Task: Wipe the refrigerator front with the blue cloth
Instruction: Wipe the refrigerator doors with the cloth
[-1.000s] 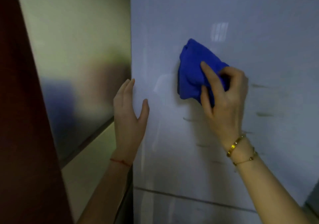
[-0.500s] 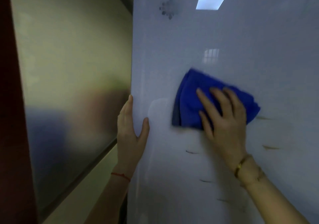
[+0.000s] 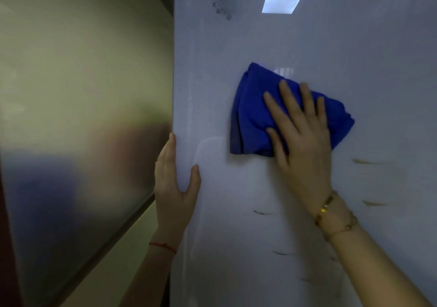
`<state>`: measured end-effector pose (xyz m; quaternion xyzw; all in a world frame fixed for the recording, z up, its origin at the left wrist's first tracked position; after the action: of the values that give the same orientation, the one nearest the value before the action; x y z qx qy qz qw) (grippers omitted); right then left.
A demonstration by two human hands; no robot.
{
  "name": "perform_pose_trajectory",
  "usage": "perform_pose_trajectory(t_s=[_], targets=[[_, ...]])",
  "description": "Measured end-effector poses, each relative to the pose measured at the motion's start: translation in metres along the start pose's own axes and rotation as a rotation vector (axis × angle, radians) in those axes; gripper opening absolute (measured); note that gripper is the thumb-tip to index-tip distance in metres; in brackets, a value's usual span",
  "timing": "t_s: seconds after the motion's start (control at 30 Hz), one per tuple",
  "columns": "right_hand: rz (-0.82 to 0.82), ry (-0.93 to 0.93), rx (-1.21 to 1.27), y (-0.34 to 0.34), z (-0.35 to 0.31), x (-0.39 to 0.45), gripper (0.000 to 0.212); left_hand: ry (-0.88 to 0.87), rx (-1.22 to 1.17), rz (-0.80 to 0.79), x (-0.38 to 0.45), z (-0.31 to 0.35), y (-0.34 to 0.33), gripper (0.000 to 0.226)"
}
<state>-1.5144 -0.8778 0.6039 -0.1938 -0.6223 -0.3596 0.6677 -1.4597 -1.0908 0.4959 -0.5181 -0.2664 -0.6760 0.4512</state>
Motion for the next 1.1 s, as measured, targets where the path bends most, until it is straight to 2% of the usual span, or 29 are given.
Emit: perform_pose_trajectory(t_s=[0.07, 0.13, 0.23, 0.3, 0.4, 0.47, 0.6, 0.67, 0.73, 0.83, 0.9, 0.97, 1.1], targets=[[-0.029, 0.064, 0.011, -0.011, -0.017, -0.019, 0.047, 0.000, 0.004, -0.009, 0.000, -0.002, 0.000, 0.066], [-0.133, 0.192, -0.022, -0.026, -0.030, -0.069, 0.053, 0.008, -0.006, -0.016, -0.001, -0.002, 0.000, 0.066], [-0.249, 0.284, -0.098, -0.024, -0.018, -0.120, 0.052, 0.019, -0.013, -0.026, -0.001, -0.002, 0.001, 0.066], [-0.202, 0.211, -0.070, -0.013, 0.003, -0.103, 0.050, 0.032, -0.026, -0.015, -0.002, 0.001, 0.002, 0.065], [0.015, -0.071, 0.053, 0.009, 0.027, -0.045, 0.044, 0.014, -0.034, 0.018, -0.003, 0.005, 0.004, 0.064], [0.047, -0.124, 0.082, 0.004, 0.016, -0.043, 0.042, 0.036, -0.045, 0.024, -0.005, 0.002, 0.004, 0.065], [-0.224, 0.234, -0.023, -0.038, -0.031, -0.154, 0.046, 0.090, -0.074, 0.024, -0.010, -0.002, 0.005, 0.068], [-0.316, 0.302, -0.089, -0.037, -0.019, -0.190, 0.047, 0.080, -0.085, 0.028, -0.010, 0.000, 0.006, 0.068], [-0.254, 0.217, -0.083, -0.022, 0.008, -0.166, 0.047, 0.077, -0.087, 0.041, -0.010, 0.003, 0.007, 0.067], [-0.003, -0.090, 0.021, 0.012, 0.045, -0.077, 0.044, 0.077, -0.068, 0.058, -0.010, 0.005, 0.007, 0.065], [0.095, -0.183, 0.086, 0.017, 0.040, -0.041, 0.040, 0.077, -0.063, 0.066, -0.010, 0.004, 0.007, 0.065], [0.041, -0.060, 0.074, -0.001, 0.012, -0.058, 0.041, 0.091, -0.077, 0.064, -0.010, 0.003, 0.006, 0.066], [-0.264, 0.300, -0.060, -0.038, -0.023, -0.180, 0.047, 0.084, -0.082, 0.040, -0.010, 0.004, 0.005, 0.068]])
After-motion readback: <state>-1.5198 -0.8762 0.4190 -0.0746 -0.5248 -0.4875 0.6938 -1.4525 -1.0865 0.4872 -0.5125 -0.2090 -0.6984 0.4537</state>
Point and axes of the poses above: each hand's wrist, its own x-axis towards the middle knuckle, its own y-axis out of the back of the hand, z = x × y, the point moved 9 cm from there along x, towards the middle knuckle, and after that the axes turned 3 degrees about -y, right-handed, at the moved point
